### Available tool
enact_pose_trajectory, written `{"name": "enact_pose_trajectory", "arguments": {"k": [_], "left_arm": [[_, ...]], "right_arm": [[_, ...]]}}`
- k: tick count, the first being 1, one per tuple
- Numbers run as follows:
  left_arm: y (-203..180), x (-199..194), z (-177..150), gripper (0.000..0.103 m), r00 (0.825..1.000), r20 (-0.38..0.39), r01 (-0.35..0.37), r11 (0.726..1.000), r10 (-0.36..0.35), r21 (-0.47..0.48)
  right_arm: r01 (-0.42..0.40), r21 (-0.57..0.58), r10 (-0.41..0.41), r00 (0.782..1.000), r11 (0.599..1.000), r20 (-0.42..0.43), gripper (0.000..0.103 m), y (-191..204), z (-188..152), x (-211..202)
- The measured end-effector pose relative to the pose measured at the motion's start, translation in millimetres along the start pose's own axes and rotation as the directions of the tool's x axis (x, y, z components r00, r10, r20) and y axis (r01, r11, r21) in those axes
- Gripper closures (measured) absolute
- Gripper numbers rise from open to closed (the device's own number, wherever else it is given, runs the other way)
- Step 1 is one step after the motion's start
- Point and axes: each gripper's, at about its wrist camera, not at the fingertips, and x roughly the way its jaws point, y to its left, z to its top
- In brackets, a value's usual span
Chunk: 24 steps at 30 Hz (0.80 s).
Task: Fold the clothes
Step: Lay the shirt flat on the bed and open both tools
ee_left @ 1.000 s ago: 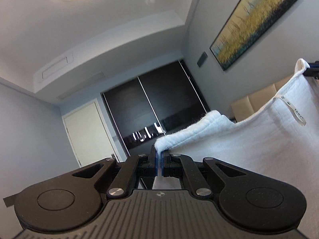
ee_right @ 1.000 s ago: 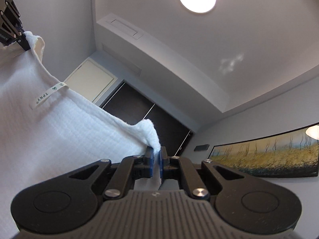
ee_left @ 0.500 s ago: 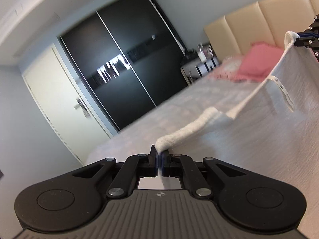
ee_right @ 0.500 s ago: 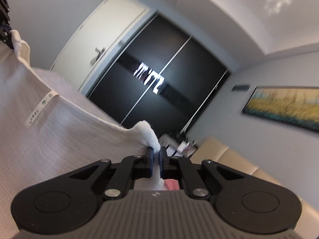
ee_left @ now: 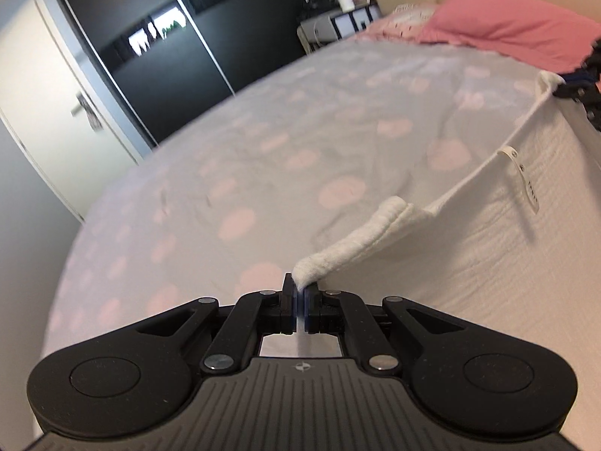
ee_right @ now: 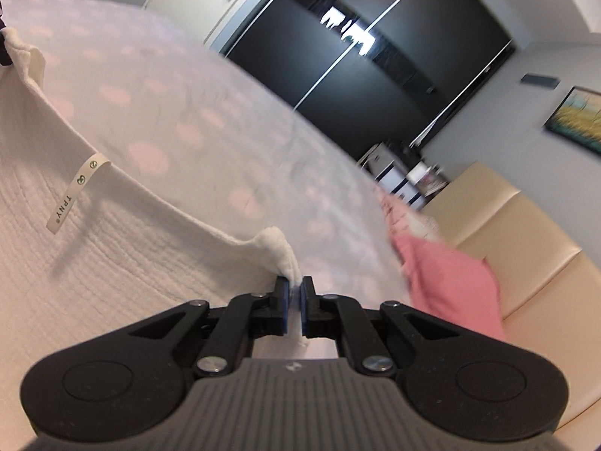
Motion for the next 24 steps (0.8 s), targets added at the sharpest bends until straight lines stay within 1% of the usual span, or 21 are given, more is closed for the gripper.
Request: {"name": "enact_pose_trajectory", "arguments": {"k": [1,5,6,7,9,10,11,12,13,15,18,20,22,24], "left_arm": [[-2.0,8.2,-3.3,0.102,1.000,-0.009,0.007,1.000,-0.007,-0.007],[-11.2,31.6,-9.3,0.101,0.999,-0.031,0.023,1.000,-0.023,-0.010],[-12.9,35.6,-10.6,0.099,0.999,-0.035,0.027,1.000,-0.028,-0.012],[-14.0,39.9,-10.0,0.093,0.998,-0.044,0.036,0.999,-0.037,-0.010],[-12.8,39.9,-12.1,0.089,0.997,-0.057,0.047,0.999,-0.047,-0.008],[-11.4,37.5,-13.8,0.087,0.997,-0.060,0.046,0.999,-0.047,-0.009],[-9.6,35.8,-14.5,0.085,0.996,-0.070,0.052,0.999,-0.052,-0.012],[-7.1,34.3,-14.9,0.078,0.994,-0.084,0.064,0.998,-0.065,-0.019],[-4.1,31.5,-15.4,0.072,0.993,-0.087,0.073,0.997,-0.076,-0.035],[1.1,24.3,-15.9,0.069,0.992,-0.091,0.087,0.994,-0.092,-0.063],[2.3,9.1,-15.5,0.069,0.984,-0.133,0.112,0.992,-0.120,-0.065],[-0.1,-5.1,-18.1,0.068,0.976,-0.156,0.143,0.988,-0.151,-0.059],[-3.9,-22.0,-24.9,0.061,0.968,-0.174,0.175,0.983,-0.180,-0.047],[-7.6,-39.4,-32.1,0.058,0.960,-0.193,0.199,0.979,-0.201,-0.034]], "right_arm": [[-0.011,0.012,0.011,1.000,1.000,-0.022,0.096,6.9,-4.5,15.5],[-0.046,0.056,0.051,0.995,0.997,-0.088,0.095,18.2,-16.3,37.9],[-0.056,0.063,0.062,0.993,0.996,-0.100,0.095,20.2,-18.9,46.5],[-0.064,0.067,0.071,0.991,0.996,-0.110,0.091,20.4,-21.3,52.3],[-0.070,0.076,0.079,0.990,0.995,-0.118,0.077,20.9,-25.7,57.7],[-0.069,0.082,0.079,0.990,0.994,-0.116,0.067,21.3,-27.8,57.9],[-0.069,0.086,0.079,0.990,0.994,-0.115,0.067,21.4,-29.8,58.0],[-0.070,0.086,0.080,0.990,0.994,-0.117,0.067,20.1,-30.6,56.8],[-0.071,0.087,0.082,0.989,0.994,-0.119,0.064,18.5,-31.3,55.4],[-0.076,0.112,0.090,0.988,0.991,-0.126,0.061,10.2,-32.9,46.7],[-0.093,0.159,0.116,0.983,0.983,-0.141,0.059,-3.2,-38.1,31.8],[-0.110,0.191,0.140,0.978,0.975,-0.152,0.051,-13.7,-42.9,21.1],[-0.126,0.202,0.162,0.972,0.971,-0.170,0.048,-19.4,-50.8,9.5],[-0.140,0.202,0.181,0.963,0.969,-0.202,0.047,-22.3,-59.3,-2.1]]}}
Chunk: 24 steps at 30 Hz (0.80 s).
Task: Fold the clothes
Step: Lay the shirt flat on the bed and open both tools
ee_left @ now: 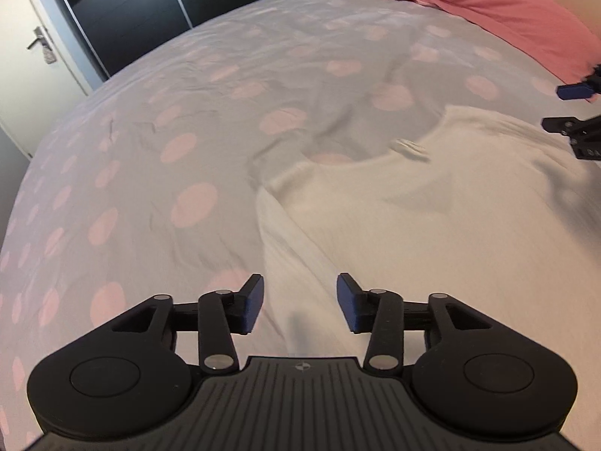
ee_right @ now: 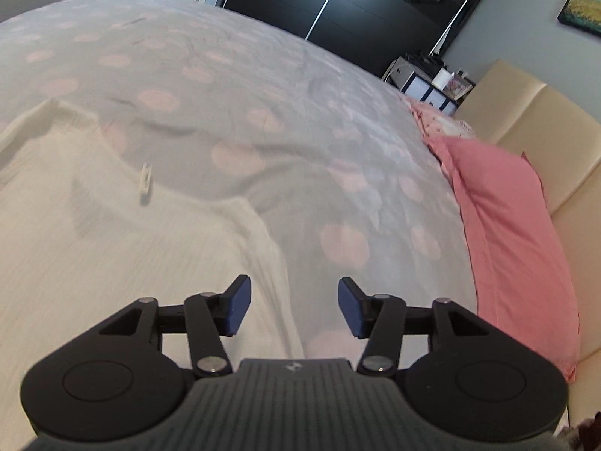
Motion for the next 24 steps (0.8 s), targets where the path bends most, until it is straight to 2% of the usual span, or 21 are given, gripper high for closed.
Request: {"name": "enact_pose_trajectory", "arguments": {"k": [4,6,11,15,20,24], "left_arm": [[-10.4,-23.7,-16.9,0.055,0.998,-0.052,0.018,1.000,-0.018,-0.003],[-14.2,-36.0,-25.8,0.054,0.996,-0.076,0.043,0.999,-0.044,-0.018],[-28.7,-60.3,-56.8,0.048,0.988,-0.116,0.095,0.994,-0.101,-0.051],[-42.8,-67.0,-80.1,0.048,0.974,-0.125,0.176,0.980,-0.187,-0.093],[-67.4,-66.5,-96.3,0.048,0.949,-0.127,0.274,0.955,-0.287,-0.109],[-84.0,-55.4,-100.9,0.048,0.944,-0.163,0.276,0.957,-0.287,-0.087]], "right_arm": [[-0.025,0.015,0.026,0.997,1.000,-0.066,0.045,-9.8,-15.1,-21.1],[-0.043,0.039,0.046,0.995,0.998,-0.085,0.040,-15.7,-22.9,-34.6],[-0.094,0.055,0.101,0.983,0.994,-0.152,0.037,-23.8,-54.4,-60.7],[-0.136,0.093,0.154,0.961,0.986,-0.231,0.037,-35.0,-86.5,-72.3],[-0.191,0.230,0.253,0.925,0.954,-0.283,0.037,-55.2,-113.4,-80.4],[-0.223,0.287,0.308,0.903,0.932,-0.300,0.037,-59.7,-128.7,-86.5]]}}
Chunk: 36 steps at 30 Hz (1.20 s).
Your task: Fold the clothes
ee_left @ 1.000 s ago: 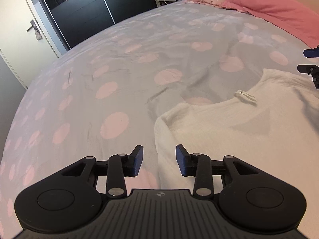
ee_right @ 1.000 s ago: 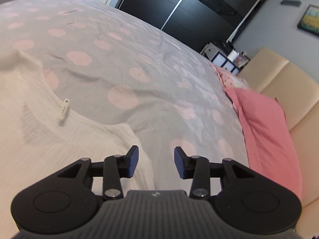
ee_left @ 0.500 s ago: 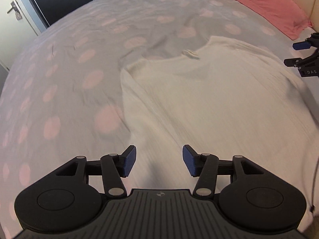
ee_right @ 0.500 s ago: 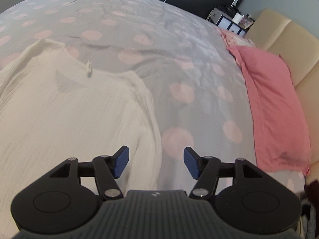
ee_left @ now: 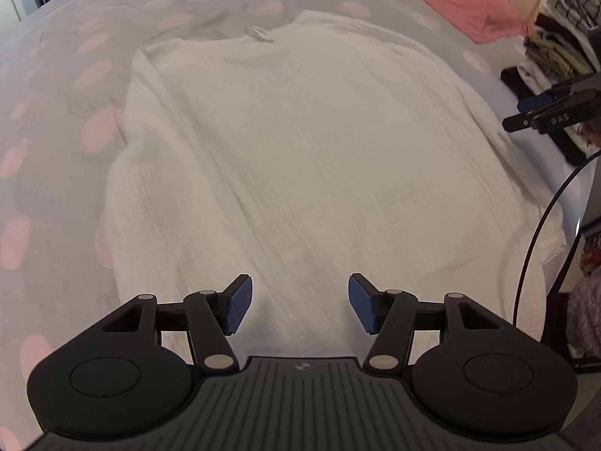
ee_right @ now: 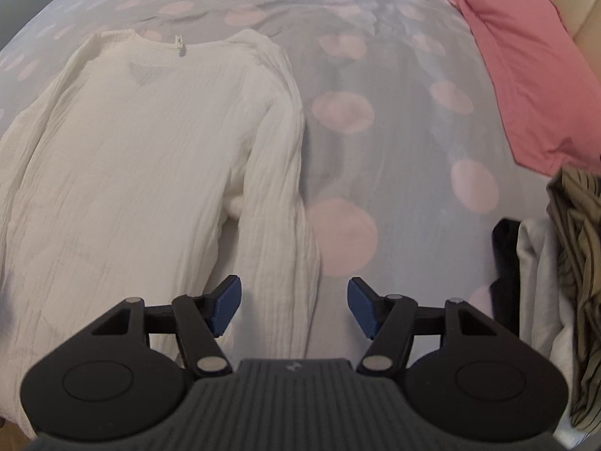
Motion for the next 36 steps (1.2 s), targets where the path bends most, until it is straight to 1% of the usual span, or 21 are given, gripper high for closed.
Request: {"name": "enact_pose_trajectory", "arguments": {"k": [4,6,7,8,9,10,11,13,15,17,19,20,21,24,25,26,28,29,31,34,36], "left_arm": [[4.5,21.0,-0.8,0.048,0.998,-0.059,-0.014,0.999,0.011,-0.041],[8.7,28.1,-0.8,0.048,0.997,-0.073,-0.011,0.998,0.006,-0.064],[10.7,31.8,-0.8,0.048,0.997,-0.079,-0.014,0.997,0.008,-0.071],[12.1,36.0,-0.9,0.048,0.996,-0.085,-0.027,0.997,0.022,-0.067],[13.7,39.6,-0.8,0.050,0.995,-0.093,-0.045,0.997,0.039,-0.063],[16.9,41.7,-0.5,0.052,0.994,-0.098,-0.046,0.996,0.039,-0.071],[20.3,43.6,-0.1,0.056,0.994,-0.103,-0.043,0.996,0.034,-0.081],[26.8,45.7,0.7,0.066,0.994,-0.107,-0.036,0.994,0.025,-0.100],[31.8,45.7,1.5,0.074,0.994,-0.104,-0.031,0.993,0.020,-0.112],[35.0,45.9,1.5,0.079,0.995,-0.100,-0.032,0.992,0.020,-0.119],[36.9,46.0,1.6,0.085,0.995,-0.099,-0.033,0.992,0.021,-0.123],[37.1,45.6,2.0,0.088,0.995,-0.100,-0.032,0.992,0.020,-0.120],[37.5,44.6,2.7,0.093,0.995,-0.100,-0.032,0.993,0.020,-0.116],[43.4,35.5,6.8,0.100,0.996,-0.092,-0.019,0.990,0.006,-0.140],[47.4,30.2,8.7,0.101,0.996,-0.086,-0.017,0.988,0.004,-0.155],[51.4,25.0,10.6,0.102,0.997,-0.079,-0.016,0.985,0.002,-0.170],[59.3,14.5,14.4,0.102,0.998,-0.065,-0.012,0.980,-0.001,-0.199],[65.9,8.4,14.6,0.102,0.998,-0.060,-0.012,0.973,-0.002,-0.229],[84.2,-4.2,13.0,0.103,0.999,-0.033,0.005,0.951,-0.016,-0.308],[103.8,-19.3,12.3,0.103,1.000,0.003,-0.016,0.938,0.018,-0.347],[110.0,-19.5,11.1,0.103,1.000,0.010,-0.023,0.929,0.029,-0.370]], "right_arm": [[-0.052,0.037,0.055,0.997,0.998,-0.061,0.037,-1.2,-14.4,10.5],[-0.092,0.075,0.100,0.989,0.993,-0.112,0.037,-2.4,-21.3,20.2],[-0.110,0.093,0.122,0.983,0.990,-0.137,0.040,-2.9,-24.8,25.0],[-0.111,0.092,0.125,0.979,0.990,-0.160,0.054,-2.0,-27.3,29.3],[-0.093,0.068,0.104,0.980,0.993,-0.170,0.069,-0.3,-28.2,31.4],[-0.074,0.045,0.081,0.981,0.996,-0.178,0.094,1.2,-28.8,33.3],[-0.043,0.028,0.048,0.984,0.999,-0.173,0.094,0.1,-27.0,32.5],[0.006,0.063,0.003,0.991,0.998,-0.137,0.095,-11.1,-18.9,25.9],[0.072,0.103,-0.063,0.994,0.992,-0.087,0.096,-25.9,-8.2,14.9],[0.187,0.105,-0.185,0.982,0.977,-0.032,0.096,-37.9,1.0,3.5],[0.313,0.095,-0.316,0.949,0.945,0.022,0.097,-47.3,8.0,-6.1],[0.374,0.088,-0.379,0.924,0.923,0.050,0.097,-51.0,10.9,-10.2],[0.427,0.080,-0.433,0.899,0.901,0.074,0.097,-53.0,13.3,-13.8],[0.537,0.061,-0.540,0.833,0.842,0.122,0.096,-54.0,17.8,-18.4],[0.552,0.048,-0.553,0.823,0.832,0.126,0.096,-52.7,18.0,-17.3],[0.545,0.039,-0.545,0.830,0.838,0.116,0.095,-51.8,18.1,-15.5],[0.492,0.049,-0.494,0.865,0.869,0.086,0.090,-56.3,17.3,-13.5],[0.472,0.064,-0.476,0.876,0.880,0.081,0.077,-62.7,16.5,-15.9],[0.449,0.093,-0.457,0.884,0.889,0.099,0.060,-63.4,14.4,-17.2],[0.424,0.103,-0.434,0.892,0.900,0.125,0.058,-54.2,11.5,-16.9],[0.412,0.095,-0.422,0.895,0.906,0.142,0.056,-46.8,9.8,-16.4]]}}
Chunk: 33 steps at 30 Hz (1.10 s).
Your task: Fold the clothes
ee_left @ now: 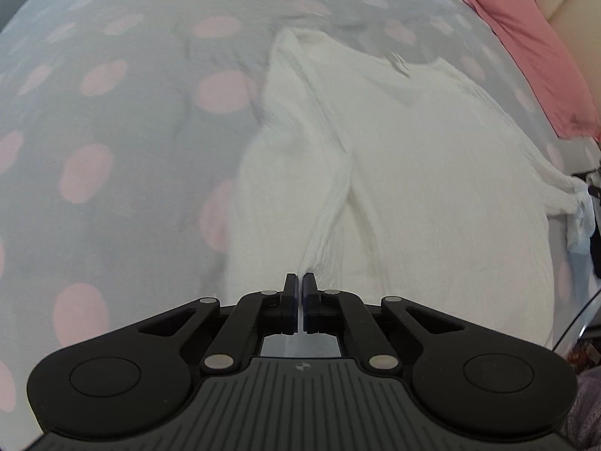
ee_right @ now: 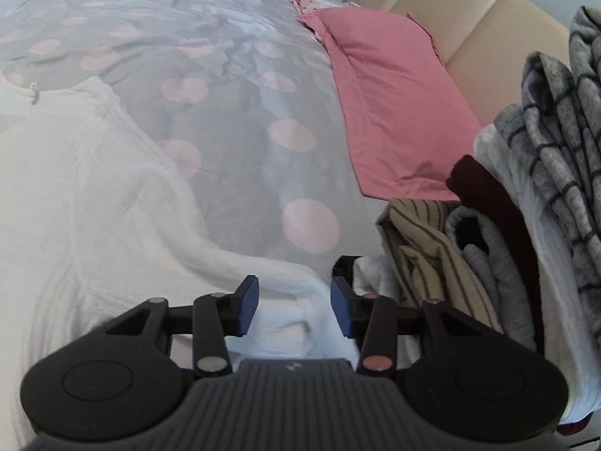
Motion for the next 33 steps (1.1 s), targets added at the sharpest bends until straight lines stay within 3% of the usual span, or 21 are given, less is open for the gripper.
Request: {"name": "enact_pose_trajectory", "arguments": {"k": [5,14,21,33], "left_arm": [[19.6,-14.4,6.8,0.103,0.995,0.047,-0.087,0.996,0.088,-0.009],[80.9,-35.7,23.4,0.103,0.955,0.130,-0.247,0.958,0.266,-0.145],[105.4,-43.1,41.6,0.103,0.908,0.181,-0.343,0.919,0.378,-0.194],[147.2,-31.4,74.3,0.103,0.817,0.182,-0.487,0.824,0.547,-0.290]], "right_arm": [[-0.013,-0.082,0.017,0.999,0.997,0.041,0.053,27.2,-3.7,-4.7],[-0.039,-0.172,0.046,0.998,0.984,0.039,0.051,48.5,-13.3,-2.0],[-0.051,-0.159,0.051,0.999,0.986,-0.005,0.050,53.2,-16.1,9.7],[-0.063,-0.170,0.055,0.997,0.984,-0.048,0.050,62.8,-15.2,24.5]]}}
